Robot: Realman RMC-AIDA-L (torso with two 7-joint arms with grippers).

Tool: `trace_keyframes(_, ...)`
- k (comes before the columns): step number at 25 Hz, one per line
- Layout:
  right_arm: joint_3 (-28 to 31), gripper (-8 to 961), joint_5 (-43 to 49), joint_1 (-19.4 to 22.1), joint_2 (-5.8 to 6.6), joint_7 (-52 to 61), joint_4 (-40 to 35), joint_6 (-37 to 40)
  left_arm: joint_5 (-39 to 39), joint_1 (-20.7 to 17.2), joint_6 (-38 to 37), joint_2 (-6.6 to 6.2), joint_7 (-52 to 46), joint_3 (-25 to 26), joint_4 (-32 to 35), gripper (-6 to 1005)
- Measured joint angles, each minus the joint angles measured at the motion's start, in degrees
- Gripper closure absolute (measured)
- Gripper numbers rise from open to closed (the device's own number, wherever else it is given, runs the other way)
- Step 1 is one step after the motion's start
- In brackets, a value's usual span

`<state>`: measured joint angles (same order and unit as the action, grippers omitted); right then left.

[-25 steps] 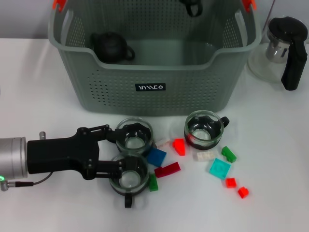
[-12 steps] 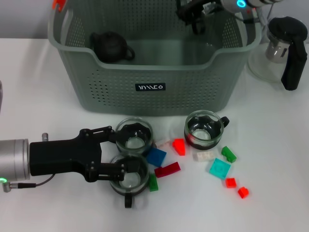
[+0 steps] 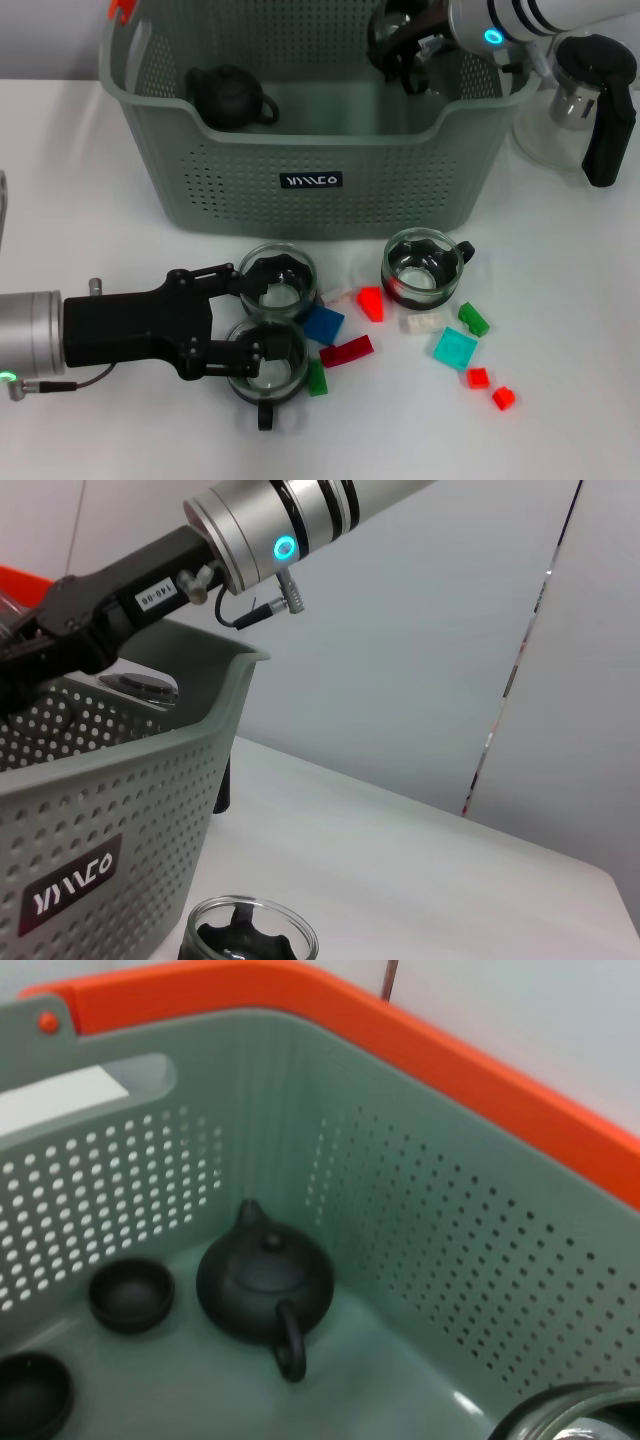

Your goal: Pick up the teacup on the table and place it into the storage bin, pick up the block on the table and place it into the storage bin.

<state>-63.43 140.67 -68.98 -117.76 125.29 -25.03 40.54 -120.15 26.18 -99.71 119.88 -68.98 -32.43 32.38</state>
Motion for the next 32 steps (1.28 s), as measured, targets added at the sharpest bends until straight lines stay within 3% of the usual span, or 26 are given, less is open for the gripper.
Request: trace_keyframes(32,-0.91,897,1.54,0.16,-0.81,0.22,0.63,0.00,0.00,-0.34,-0.01,0.14,0.16,0.00,-0.04,123)
